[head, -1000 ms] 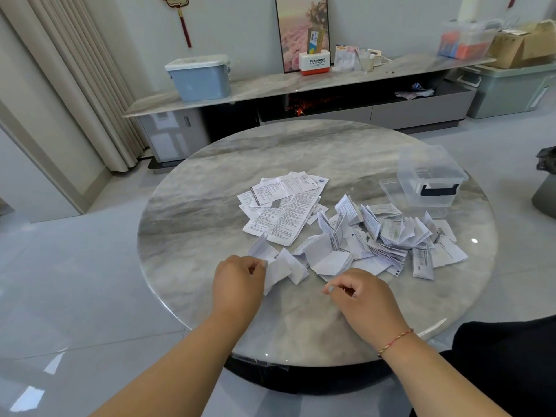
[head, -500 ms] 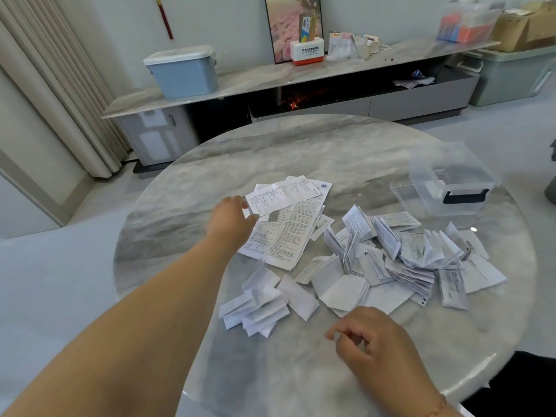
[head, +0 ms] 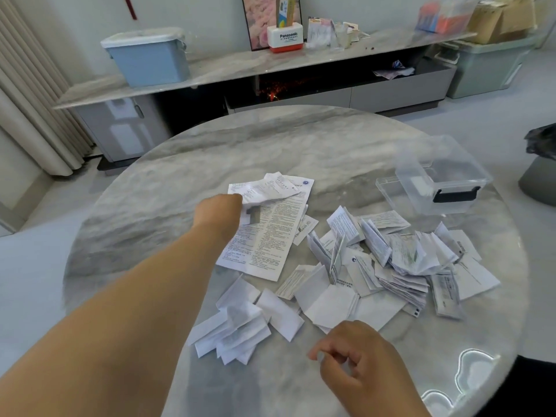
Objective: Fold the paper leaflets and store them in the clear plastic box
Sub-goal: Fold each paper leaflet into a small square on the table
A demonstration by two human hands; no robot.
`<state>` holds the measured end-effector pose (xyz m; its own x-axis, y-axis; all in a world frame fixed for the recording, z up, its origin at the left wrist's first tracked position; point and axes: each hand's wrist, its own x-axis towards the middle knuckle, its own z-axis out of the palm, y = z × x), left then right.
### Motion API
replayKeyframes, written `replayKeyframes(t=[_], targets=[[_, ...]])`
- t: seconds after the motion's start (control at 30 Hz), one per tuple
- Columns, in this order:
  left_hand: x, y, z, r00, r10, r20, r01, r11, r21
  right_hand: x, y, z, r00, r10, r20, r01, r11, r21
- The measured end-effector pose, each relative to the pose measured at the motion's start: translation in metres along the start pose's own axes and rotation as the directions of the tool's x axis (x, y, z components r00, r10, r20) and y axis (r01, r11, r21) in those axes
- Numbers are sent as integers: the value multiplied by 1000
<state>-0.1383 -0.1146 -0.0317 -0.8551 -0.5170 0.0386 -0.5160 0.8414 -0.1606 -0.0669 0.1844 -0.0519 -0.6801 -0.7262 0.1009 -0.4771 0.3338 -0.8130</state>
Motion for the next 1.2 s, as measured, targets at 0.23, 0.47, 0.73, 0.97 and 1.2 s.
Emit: replayKeyframes(t=[0.23,0.47,0.73,0.97,1.2], targets=[[-40,8,-54,973,-58,-222,-66,856,-513,-6,-13,-4,984,164,-68,-156,983,101],[-160,24,-113,983,111,-149,-184,465,-866,-1,-25,-26,884,438,160,-379,474,795],[-254,20,-87,957,291,-21,-189,565,-803,-12,-21,-42,946,318,-53,-64,346,936],[-268,45,-81,984,29,-173,-169,416,-893,-30,-35,-50,946,-48,-320,171,913,369],[-289,58,-11,985,15,-172,-144,622,-770,-43,-3,-36,990,112,88,-132,953,273]])
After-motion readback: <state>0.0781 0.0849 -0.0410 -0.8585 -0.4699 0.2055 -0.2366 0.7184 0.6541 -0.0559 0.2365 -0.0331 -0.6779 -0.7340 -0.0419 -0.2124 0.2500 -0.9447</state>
